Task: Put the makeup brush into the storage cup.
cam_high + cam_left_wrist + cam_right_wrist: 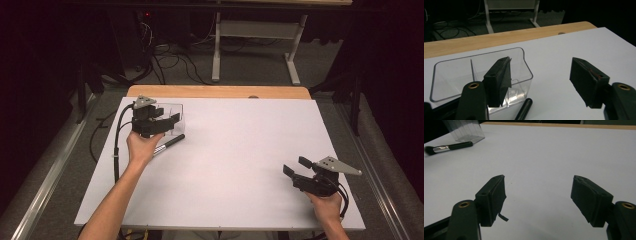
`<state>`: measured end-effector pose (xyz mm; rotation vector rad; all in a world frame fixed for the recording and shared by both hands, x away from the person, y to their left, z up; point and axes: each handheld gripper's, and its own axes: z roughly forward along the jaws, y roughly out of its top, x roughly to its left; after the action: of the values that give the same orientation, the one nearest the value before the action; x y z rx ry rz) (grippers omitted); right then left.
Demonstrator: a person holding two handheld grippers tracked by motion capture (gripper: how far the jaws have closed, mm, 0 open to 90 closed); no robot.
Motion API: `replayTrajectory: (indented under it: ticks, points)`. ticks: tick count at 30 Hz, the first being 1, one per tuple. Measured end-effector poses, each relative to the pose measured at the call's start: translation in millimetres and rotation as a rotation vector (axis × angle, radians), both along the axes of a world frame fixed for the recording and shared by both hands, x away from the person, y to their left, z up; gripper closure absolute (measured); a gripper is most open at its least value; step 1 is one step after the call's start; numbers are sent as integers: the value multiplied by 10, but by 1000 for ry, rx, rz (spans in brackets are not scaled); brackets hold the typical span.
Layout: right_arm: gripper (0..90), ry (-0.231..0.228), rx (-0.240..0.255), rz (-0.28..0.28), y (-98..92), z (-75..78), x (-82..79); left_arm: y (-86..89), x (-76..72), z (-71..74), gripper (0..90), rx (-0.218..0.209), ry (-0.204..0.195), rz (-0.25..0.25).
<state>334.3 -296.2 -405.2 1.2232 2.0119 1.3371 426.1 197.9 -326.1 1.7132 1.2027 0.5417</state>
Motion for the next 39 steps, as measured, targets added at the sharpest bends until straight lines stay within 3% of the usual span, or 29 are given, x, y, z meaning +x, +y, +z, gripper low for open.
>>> replayTrajectory:
  ticks: [10,21,39]
  points:
    - [296,-1,-3,3,4,0,-1,20,-19,5,345,41,17,-9]
    - [297,-1,-5,6,14,1,-6,80,-59,31,391,93,63,-27]
    - [298,0,-5,6,12,0,-5,85,-60,55,367,154,112,-48]
